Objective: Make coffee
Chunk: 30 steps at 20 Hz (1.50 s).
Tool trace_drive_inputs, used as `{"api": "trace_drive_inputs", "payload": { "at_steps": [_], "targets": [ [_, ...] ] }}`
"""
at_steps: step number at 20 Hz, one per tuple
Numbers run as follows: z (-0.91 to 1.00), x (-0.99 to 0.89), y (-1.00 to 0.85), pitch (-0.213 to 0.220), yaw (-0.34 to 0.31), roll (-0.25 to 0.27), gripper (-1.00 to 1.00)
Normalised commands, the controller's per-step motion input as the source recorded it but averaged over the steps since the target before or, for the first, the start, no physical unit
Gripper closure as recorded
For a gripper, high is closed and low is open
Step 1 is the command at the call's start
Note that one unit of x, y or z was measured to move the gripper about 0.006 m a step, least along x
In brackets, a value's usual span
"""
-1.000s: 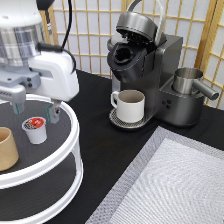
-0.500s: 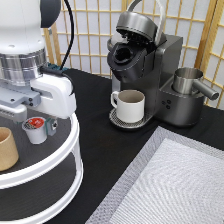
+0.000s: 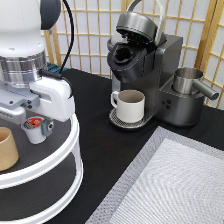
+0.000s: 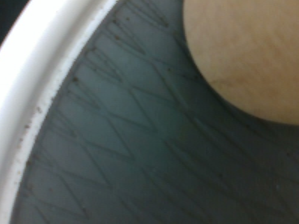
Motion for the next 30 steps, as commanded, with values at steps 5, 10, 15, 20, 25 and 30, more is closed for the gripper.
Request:
{"api": "trace_drive_inputs", "payload": {
  "at_steps": [5,10,15,20,25,30],
  "targets": [
    [0.30,0.17,0.05,0.000,-0.036,0.011,1.00],
    [0.95,0.41,0.46,0.056,0.030,0.087,1.00],
    [0.90,0.37,0.57,0.078,0.022,0.141,1.00],
    [0.68,0.31,0.58,0.075,0.018,0.213,1.00],
    [0.51,0.25,0.47,0.014,0.007,0.272,1.00],
    [0.51,0.18,0.48,0.001,0.000,0.271,1.00]
  ]
}}
